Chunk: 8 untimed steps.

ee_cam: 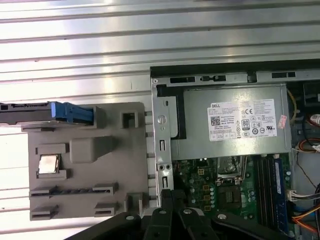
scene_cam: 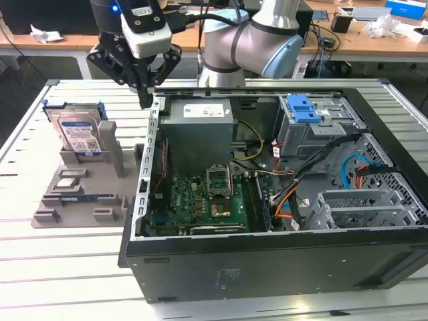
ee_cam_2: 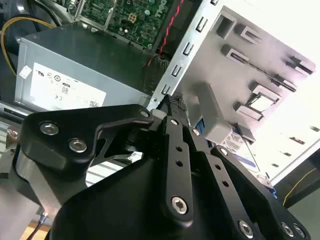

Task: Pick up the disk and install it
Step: 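Reach for the disk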

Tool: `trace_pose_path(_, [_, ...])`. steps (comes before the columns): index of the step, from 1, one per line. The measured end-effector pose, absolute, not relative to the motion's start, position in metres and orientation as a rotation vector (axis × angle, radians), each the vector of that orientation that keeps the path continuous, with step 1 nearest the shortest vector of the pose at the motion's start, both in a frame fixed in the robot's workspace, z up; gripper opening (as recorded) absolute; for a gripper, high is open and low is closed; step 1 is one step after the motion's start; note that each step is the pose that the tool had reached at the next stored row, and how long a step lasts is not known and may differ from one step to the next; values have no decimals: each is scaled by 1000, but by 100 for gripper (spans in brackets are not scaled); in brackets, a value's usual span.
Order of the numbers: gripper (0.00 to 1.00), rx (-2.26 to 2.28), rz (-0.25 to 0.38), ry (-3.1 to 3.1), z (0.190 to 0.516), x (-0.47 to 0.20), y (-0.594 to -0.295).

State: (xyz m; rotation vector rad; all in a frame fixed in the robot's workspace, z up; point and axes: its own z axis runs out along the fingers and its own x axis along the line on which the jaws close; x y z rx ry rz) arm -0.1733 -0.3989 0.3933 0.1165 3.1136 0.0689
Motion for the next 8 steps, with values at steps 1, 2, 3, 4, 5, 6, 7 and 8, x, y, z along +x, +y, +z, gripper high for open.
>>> trace_pose_path(1, [11,117,69,3113,393,-179,-399])
trace_pose_path(2, [11,117,69,3114,393,-183,-399])
trace_pose_path(3, [11,117,69,3114,393,-185,-399])
trace_pose_path(4, [11,116,69,3113,393,-187,-399])
trace_pose_path(5, [11,117,69,3114,393,-189,-399])
trace_pose_path(6, [11,117,69,3113,393,-191,-399])
trace_pose_path(7, [11,117,69,3114,393,-192,-399])
trace_pose_path(8, [11,117,69,3114,393,-197,-399])
